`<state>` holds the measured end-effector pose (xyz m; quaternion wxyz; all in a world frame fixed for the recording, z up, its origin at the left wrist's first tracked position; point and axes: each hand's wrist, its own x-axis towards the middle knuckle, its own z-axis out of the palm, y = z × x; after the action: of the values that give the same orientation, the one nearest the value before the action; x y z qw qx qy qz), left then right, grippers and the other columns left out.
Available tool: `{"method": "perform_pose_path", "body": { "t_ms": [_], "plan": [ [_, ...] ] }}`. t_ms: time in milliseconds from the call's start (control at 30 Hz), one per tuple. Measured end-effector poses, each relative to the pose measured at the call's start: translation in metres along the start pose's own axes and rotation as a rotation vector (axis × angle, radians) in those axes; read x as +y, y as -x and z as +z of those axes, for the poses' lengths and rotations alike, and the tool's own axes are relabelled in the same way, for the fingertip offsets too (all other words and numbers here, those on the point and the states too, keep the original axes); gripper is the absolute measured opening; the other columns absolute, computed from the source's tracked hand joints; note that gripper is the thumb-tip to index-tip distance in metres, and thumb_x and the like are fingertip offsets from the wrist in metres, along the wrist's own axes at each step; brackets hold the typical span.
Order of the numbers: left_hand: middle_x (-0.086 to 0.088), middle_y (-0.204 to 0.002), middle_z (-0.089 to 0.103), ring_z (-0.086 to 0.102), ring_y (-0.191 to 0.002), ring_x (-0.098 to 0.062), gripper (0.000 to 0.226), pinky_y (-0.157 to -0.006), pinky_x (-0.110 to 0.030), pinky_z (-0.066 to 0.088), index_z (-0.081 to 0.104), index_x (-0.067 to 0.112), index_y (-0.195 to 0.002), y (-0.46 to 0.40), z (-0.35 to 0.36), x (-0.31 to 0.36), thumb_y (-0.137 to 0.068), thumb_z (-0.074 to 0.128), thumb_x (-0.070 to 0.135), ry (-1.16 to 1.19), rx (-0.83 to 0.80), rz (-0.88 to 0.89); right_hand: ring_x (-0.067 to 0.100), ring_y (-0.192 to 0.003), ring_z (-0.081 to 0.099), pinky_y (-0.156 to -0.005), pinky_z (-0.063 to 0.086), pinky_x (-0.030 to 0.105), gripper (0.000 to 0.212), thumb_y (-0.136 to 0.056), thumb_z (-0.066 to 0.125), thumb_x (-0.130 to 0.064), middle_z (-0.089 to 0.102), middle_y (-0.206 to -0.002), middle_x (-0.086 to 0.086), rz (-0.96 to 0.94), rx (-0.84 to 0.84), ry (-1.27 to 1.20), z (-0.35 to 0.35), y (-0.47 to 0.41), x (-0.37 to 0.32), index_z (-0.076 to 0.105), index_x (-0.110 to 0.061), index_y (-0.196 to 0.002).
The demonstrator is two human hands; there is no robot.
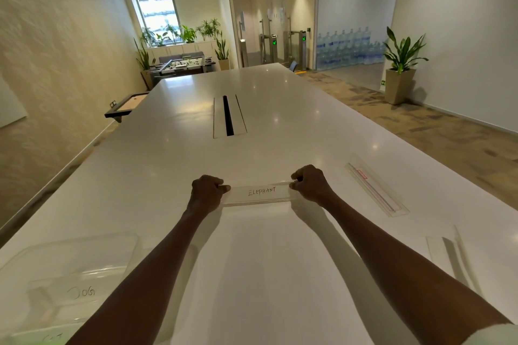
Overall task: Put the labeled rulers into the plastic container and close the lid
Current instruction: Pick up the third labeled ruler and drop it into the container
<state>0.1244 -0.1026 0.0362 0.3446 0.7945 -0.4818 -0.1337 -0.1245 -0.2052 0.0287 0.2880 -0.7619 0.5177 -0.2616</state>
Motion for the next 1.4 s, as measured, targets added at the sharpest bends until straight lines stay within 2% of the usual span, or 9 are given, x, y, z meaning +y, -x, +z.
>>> {"method": "perform_pose_path", "body": {
  "t_ms": [100, 233, 400, 467, 567, 767, 1133, 1267, 1400],
  "plan": [
    [-0.008, -0.068, 0.053, 0.048, -0.071, -0.021, 0.027, -0.068, -0.025, 0.037, 0.058, 0.011, -0.063, 0.007, 0.000, -0.006, -0.084, 0.070, 0.022, -0.077, -0.071, 0.005, 0.030, -0.117, 0.056, -0.100, 0.045, 0.034, 0.030, -0.085, 0.070, -0.011, 0.061, -0.123, 0.017, -0.027, -0.023, 0.053, 0.002, 0.001, 0.001, 0.069, 0.002, -0.112],
    [-0.003, -0.052, 0.031, 0.027, -0.054, -0.019, 0.045, -0.051, -0.026, 0.025, 0.039, 0.008, -0.051, 0.013, -0.001, -0.009, -0.086, 0.065, 0.020, -0.147, -0.092, 0.046, 0.030, -0.120, 0.055, -0.100, 0.042, 0.032, 0.029, -0.088, 0.065, -0.012, 0.060, -0.126, 0.017, -0.038, -0.054, 0.099, 0.005, 0.002, 0.002, 0.069, 0.001, -0.115],
    [-0.005, -0.055, 0.031, 0.029, -0.059, -0.020, 0.042, -0.054, -0.028, 0.026, 0.044, 0.005, -0.055, 0.014, 0.002, -0.011, -0.086, 0.066, 0.020, -0.117, -0.106, 0.014, 0.031, -0.114, 0.058, -0.091, 0.043, 0.029, 0.027, -0.090, 0.059, -0.011, 0.065, -0.122, 0.017, -0.031, -0.090, 0.117, 0.008, 0.003, 0.006, 0.071, -0.001, -0.111],
    [-0.007, -0.060, 0.048, 0.041, -0.063, -0.022, 0.035, -0.060, -0.026, 0.032, 0.059, 0.000, -0.062, 0.014, 0.004, -0.014, -0.086, 0.067, 0.023, -0.104, -0.087, -0.012, 0.029, -0.113, 0.059, -0.084, 0.041, 0.023, 0.026, -0.088, 0.060, -0.012, 0.065, -0.121, 0.015, -0.002, -0.085, 0.086, 0.010, 0.003, 0.008, 0.072, -0.003, -0.110],
    [-0.009, -0.091, 0.071, 0.062, -0.089, -0.025, 0.025, -0.073, -0.024, 0.040, 0.075, 0.007, -0.090, 0.013, 0.005, -0.015, -0.086, 0.066, 0.030, -0.113, -0.097, -0.010, 0.026, -0.113, 0.059, -0.083, 0.040, 0.021, 0.026, -0.088, 0.063, -0.015, 0.064, -0.123, 0.013, 0.008, -0.087, 0.080, 0.009, 0.001, 0.010, 0.071, -0.006, -0.111],
    [-0.009, -0.129, 0.057, 0.050, -0.124, -0.025, 0.046, -0.104, -0.032, 0.039, 0.064, 0.010, -0.120, 0.017, 0.002, -0.012, -0.081, 0.073, 0.032, -0.185, -0.059, 0.067, 0.025, -0.116, 0.056, -0.096, 0.039, 0.028, 0.038, -0.087, 0.068, -0.021, 0.063, -0.122, 0.012, -0.088, -0.133, 0.206, 0.001, 0.002, 0.008, 0.065, -0.006, -0.122],
    [-0.014, -0.133, 0.055, 0.050, -0.124, -0.029, 0.054, -0.103, -0.037, 0.043, 0.057, 0.015, -0.130, 0.017, 0.009, -0.001, -0.078, 0.072, 0.015, -0.332, -0.197, 0.196, 0.031, -0.115, 0.059, -0.090, 0.051, 0.038, 0.041, -0.079, 0.070, -0.011, 0.065, -0.123, 0.012, -0.252, -0.175, 0.468, 0.009, 0.000, -0.003, 0.066, -0.013, -0.120],
    [-0.015, -0.120, 0.064, 0.058, -0.109, -0.030, 0.042, -0.090, -0.033, 0.046, 0.064, 0.013, -0.119, 0.012, 0.007, -0.002, -0.078, 0.070, 0.019, -0.357, -0.212, 0.204, 0.035, -0.098, 0.065, -0.079, 0.055, 0.041, 0.025, -0.077, 0.066, -0.004, 0.070, -0.106, 0.016, -0.260, -0.192, 0.490, 0.009, -0.002, -0.006, 0.070, -0.009, -0.100],
    [-0.010, -0.113, 0.069, 0.059, -0.107, -0.028, 0.038, -0.087, -0.032, 0.048, 0.070, 0.014, -0.111, 0.010, 0.004, -0.001, -0.074, 0.073, 0.017, -0.357, -0.202, 0.242, 0.034, -0.096, 0.066, -0.076, 0.056, 0.038, 0.033, -0.075, 0.068, -0.005, 0.070, -0.106, 0.016, -0.265, -0.175, 0.493, 0.009, -0.004, -0.009, 0.072, -0.013, -0.107]
  ]
}}
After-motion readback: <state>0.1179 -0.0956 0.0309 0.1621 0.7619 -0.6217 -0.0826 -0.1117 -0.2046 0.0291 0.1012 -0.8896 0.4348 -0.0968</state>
